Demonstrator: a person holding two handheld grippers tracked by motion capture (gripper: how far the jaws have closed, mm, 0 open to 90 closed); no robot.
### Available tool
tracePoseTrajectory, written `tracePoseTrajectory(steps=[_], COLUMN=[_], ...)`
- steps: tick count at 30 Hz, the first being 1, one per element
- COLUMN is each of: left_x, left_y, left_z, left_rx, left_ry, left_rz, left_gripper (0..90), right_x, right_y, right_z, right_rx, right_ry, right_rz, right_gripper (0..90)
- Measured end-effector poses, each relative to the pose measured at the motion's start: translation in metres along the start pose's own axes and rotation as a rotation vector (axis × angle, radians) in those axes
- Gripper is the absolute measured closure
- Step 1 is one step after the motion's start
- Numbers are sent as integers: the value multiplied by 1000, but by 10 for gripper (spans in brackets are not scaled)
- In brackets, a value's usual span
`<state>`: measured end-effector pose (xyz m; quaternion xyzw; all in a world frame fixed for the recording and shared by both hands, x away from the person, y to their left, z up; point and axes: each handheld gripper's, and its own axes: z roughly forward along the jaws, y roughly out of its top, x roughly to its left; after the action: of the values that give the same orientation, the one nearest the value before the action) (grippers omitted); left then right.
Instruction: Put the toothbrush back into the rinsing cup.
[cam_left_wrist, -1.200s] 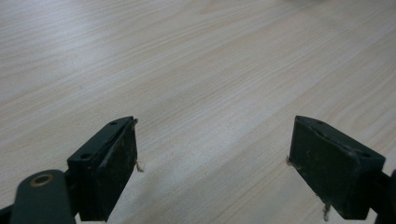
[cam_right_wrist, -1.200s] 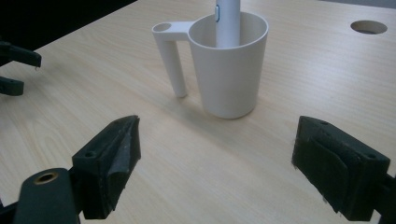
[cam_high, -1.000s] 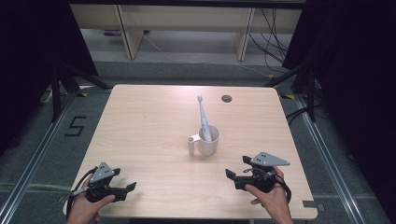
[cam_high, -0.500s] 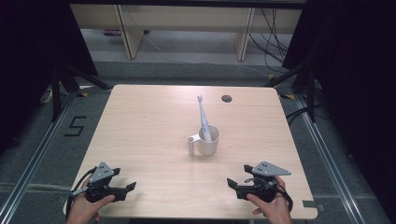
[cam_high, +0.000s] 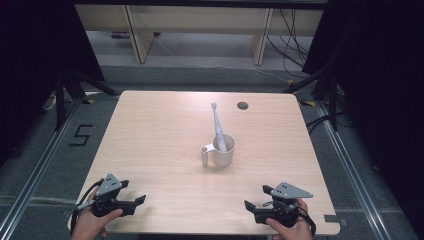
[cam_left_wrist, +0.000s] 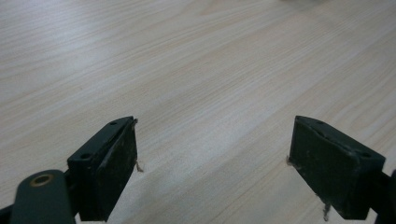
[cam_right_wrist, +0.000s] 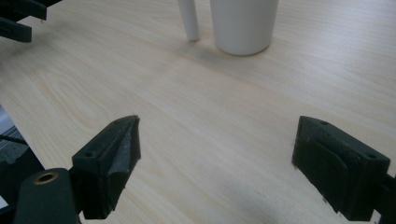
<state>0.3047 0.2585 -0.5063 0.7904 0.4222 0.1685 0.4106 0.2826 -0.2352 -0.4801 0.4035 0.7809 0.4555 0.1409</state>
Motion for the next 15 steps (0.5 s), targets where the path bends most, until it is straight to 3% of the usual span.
tracePoseTrajectory(steps=[1, 2, 3, 8, 11, 13, 15], left_x=[0, 0, 0, 1, 1, 1, 1], left_y=[0, 0, 0, 0, 0, 0, 0], left_z=[1, 1, 1, 2, 1, 1, 1], left_rx=[-9, -8, -7, -7, -8, -8, -8], left_ry=[-6, -7, -7, -11, -11, -12, -12], left_rz=[0, 1, 3, 4, 2, 1, 1], left_gripper=[148, 148, 148, 148, 148, 148, 148], right_x=[1, 4, 1, 2, 0, 2, 1], right_y=[-1, -3, -4, -9, -11, -12, -12], right_z=[-2, -3, -4, -7, -7, -9, -9], right_rx=[17, 24, 22, 31, 21, 25, 28], right_ry=[-17, -12, -23, -27, -40, -26, -28], right_rz=[1, 32, -17, 9, -12, 15, -6], right_gripper=[160, 160, 160, 160, 160, 160, 160])
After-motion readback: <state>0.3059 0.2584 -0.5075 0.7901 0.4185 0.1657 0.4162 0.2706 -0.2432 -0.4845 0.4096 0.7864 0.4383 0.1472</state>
